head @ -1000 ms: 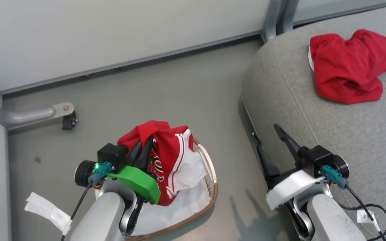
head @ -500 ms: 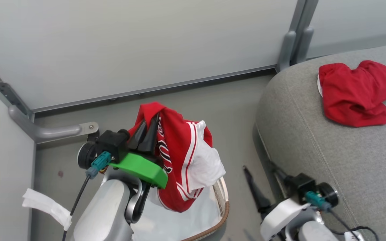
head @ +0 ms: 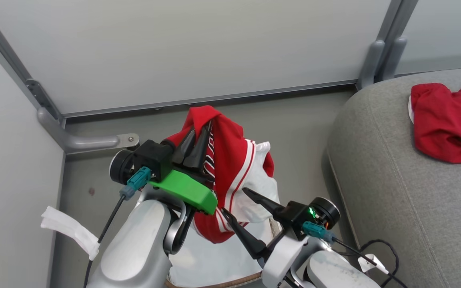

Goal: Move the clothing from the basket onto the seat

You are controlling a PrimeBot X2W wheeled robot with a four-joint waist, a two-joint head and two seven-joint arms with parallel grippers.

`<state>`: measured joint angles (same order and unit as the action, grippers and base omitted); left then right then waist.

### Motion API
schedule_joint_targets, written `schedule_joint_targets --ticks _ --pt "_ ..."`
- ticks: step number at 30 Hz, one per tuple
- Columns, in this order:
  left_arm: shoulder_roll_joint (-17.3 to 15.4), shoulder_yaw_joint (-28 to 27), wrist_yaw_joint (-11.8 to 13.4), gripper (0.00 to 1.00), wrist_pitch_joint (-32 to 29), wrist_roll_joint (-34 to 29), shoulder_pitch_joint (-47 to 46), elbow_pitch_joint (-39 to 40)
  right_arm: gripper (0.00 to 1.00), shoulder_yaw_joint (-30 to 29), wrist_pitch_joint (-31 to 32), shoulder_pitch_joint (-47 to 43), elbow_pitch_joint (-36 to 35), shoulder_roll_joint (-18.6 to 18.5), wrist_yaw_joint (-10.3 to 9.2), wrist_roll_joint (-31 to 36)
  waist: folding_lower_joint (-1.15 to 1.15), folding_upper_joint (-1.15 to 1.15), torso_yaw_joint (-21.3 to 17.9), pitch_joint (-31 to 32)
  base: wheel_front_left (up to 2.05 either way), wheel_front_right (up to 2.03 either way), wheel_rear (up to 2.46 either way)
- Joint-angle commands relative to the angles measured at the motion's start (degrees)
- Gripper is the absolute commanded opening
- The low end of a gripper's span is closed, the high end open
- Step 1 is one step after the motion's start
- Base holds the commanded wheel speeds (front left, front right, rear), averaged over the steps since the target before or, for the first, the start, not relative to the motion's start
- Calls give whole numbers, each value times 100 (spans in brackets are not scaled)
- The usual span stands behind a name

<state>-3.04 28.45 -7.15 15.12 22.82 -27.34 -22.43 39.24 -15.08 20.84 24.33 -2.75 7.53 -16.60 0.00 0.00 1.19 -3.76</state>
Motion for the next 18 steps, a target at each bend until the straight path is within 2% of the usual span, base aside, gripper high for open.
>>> schedule_joint_targets --ticks 1,9,18 --pt "-1 25 -36 0 4 50 -116 0 100 51 -13 105 60 -28 -7 -76 0 0 79 -31 0 0 0" --pt "11 254 -31 0 4 186 -239 80 100 347 -13 432 359 -27 -7 -214 0 0 231 -104 0 0 0" --pt "8 893 71 0 4 496 -450 241 100 521 -13 783 800 -28 -7 -303 0 0 500 -196 0 0 0"
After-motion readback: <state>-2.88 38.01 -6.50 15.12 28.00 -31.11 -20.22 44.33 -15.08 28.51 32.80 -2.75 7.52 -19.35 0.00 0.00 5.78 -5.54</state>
